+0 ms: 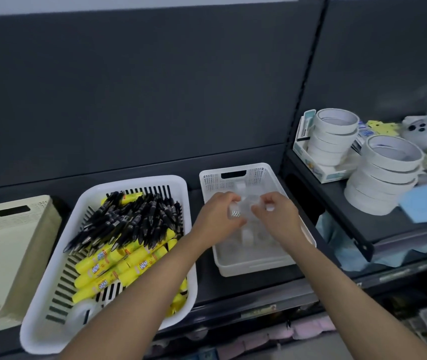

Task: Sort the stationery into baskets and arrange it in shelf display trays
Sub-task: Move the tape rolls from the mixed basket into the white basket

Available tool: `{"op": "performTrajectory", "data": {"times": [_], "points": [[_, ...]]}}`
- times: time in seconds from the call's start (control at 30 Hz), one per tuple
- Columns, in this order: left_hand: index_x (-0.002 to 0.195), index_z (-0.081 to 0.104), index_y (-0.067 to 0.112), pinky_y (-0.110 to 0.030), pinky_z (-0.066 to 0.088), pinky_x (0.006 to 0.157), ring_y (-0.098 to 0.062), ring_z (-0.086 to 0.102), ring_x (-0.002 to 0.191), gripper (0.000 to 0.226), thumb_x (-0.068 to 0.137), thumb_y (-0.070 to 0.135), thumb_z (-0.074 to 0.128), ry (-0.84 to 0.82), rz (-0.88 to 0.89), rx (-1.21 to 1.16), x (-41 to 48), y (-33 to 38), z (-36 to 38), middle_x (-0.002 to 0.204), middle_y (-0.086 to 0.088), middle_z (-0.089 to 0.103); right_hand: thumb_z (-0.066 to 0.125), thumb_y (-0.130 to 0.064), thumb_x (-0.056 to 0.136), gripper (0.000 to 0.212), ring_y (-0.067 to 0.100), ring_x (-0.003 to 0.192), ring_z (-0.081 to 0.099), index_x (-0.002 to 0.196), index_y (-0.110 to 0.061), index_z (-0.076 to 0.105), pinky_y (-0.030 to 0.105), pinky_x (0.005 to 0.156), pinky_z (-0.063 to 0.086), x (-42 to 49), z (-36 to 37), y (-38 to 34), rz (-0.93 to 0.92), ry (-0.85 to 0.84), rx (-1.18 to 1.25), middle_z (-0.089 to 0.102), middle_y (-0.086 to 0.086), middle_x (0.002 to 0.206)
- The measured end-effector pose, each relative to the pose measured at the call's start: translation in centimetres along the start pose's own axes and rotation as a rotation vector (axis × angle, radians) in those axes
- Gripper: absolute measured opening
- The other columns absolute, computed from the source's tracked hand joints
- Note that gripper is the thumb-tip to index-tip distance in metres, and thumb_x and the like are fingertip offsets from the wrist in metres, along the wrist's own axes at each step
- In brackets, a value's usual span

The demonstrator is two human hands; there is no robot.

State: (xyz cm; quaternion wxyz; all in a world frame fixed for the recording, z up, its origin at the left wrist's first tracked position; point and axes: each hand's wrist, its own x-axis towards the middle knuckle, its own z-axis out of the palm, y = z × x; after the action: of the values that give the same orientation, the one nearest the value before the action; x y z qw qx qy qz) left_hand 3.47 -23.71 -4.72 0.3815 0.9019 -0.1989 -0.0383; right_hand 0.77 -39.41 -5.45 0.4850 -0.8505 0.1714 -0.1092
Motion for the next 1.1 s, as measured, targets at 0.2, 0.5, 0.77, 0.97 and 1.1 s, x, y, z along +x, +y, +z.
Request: {"op": "performTrajectory", "data": {"times": [0.2, 0.5, 0.77, 0.97, 1.1], "points": [[0.121, 0.058, 0.02, -0.003, 0.029, 0.081, -0.004, 0.046, 0.111, 0.044, 0.08, 0.026, 0.073, 0.024, 0.036, 0.007, -1.0, -0.6, -1.2, 0.123, 0.005, 0.053, 0.068, -0.019, 0.082, 0.031, 0.009, 0.086, 0.06, 0.112, -0.016, 0.062, 0.012, 0.063, 0.04, 0.0, -0.1, 0.5, -0.005, -0.016, 0.021, 0.064, -0.004, 0.097], [0.121, 0.06, 0.021, -0.018, 0.042, 0.095, 0.0, 0.051, 0.108, 0.041, 0.082, 0.026, 0.073, 0.16, 0.025, 0.013, -7.8, -2.9, -6.9, 0.115, 0.012, 0.057, 0.066, -0.013, 0.085, 0.028, 0.007, 0.093, 0.054, 0.112, -0.017, 0.062, 0.021, 0.082, 0.047, -4.5, 1.9, -3.9, -0.352, -0.139, -0.142, 0.055, -0.005, 0.108], [0.127, 0.057, 0.017, -0.014, 0.031, 0.094, -0.009, 0.05, 0.114, 0.047, 0.083, 0.026, 0.071, 0.346, -0.15, 0.229, -15.8, -9.2, -13.2, 0.123, 0.005, 0.053, 0.064, -0.014, 0.086, 0.014, 0.007, 0.083, 0.061, 0.099, -0.017, 0.067, 0.02, 0.075, 0.05, -9.4, 6.3, -6.8, -0.455, -0.44, -0.114, 0.064, -0.007, 0.09], [0.14, 0.041, 0.009, -0.026, 0.03, 0.1, -0.026, 0.042, 0.127, 0.07, 0.081, 0.026, 0.074, 0.394, -0.332, 0.299, -19.4, -12.8, -15.7, 0.138, -0.012, 0.044, 0.06, -0.019, 0.089, 0.014, 0.009, 0.083, 0.058, 0.101, -0.016, 0.067, 0.023, 0.075, 0.049, -12.5, 10.9, -9.2, -0.646, -0.666, -0.222, 0.065, -0.004, 0.092], [0.145, 0.034, 0.01, -0.019, 0.026, 0.098, -0.023, 0.037, 0.132, 0.073, 0.084, 0.026, 0.072, 0.442, -0.414, 0.156, -19.6, -14.1, -14.9, 0.145, -0.01, 0.038, 0.059, -0.023, 0.09, 0.022, 0.009, 0.088, 0.057, 0.11, -0.018, 0.065, 0.024, 0.077, 0.048, -14.2, 14.5, -10.5, -0.71, -0.814, -0.292, 0.065, -0.002, 0.1]]}}
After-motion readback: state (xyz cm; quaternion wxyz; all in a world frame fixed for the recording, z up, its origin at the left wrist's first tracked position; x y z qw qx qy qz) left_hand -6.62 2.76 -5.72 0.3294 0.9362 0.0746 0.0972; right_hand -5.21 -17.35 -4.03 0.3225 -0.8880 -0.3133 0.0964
